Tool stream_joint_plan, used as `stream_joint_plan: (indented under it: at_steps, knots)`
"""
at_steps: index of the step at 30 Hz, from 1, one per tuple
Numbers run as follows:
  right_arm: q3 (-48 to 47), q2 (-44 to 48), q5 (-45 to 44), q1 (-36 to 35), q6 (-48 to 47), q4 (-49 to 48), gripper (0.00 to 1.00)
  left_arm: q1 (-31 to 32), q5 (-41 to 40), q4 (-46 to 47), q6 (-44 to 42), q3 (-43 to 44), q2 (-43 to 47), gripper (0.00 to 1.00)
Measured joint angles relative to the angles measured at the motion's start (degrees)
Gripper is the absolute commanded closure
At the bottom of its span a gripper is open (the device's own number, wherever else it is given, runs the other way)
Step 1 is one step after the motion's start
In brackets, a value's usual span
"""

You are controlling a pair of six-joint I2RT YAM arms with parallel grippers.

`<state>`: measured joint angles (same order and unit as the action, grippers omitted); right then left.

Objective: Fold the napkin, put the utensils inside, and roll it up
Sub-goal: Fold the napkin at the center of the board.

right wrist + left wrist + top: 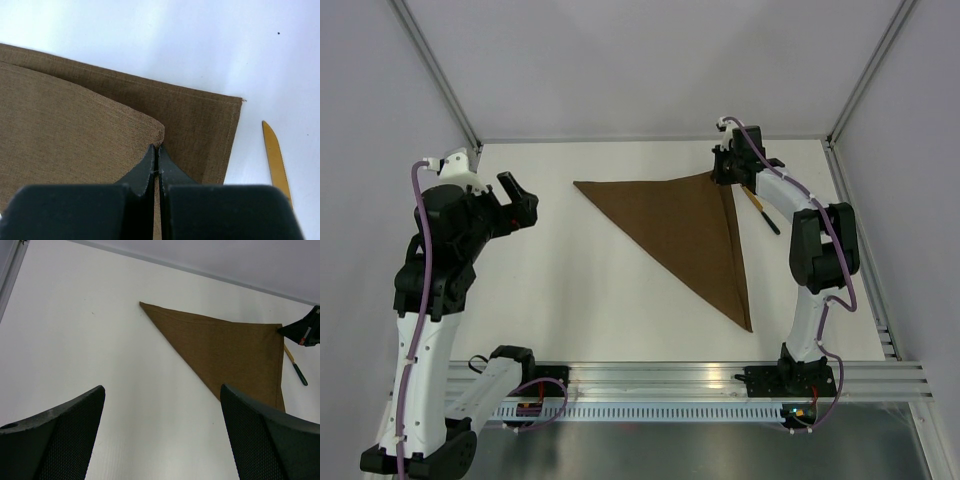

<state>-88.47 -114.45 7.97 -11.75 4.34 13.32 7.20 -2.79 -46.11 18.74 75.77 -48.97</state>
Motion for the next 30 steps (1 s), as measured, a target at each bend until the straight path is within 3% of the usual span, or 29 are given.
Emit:
stream_joint_plan:
  at_steps: [30]
  knots:
    - [0.0,-1.8,0.5,2.6,1.1,-1.7,1.00,0.0,0.1,0.4,0.0,-1.2,0.0,0.00]
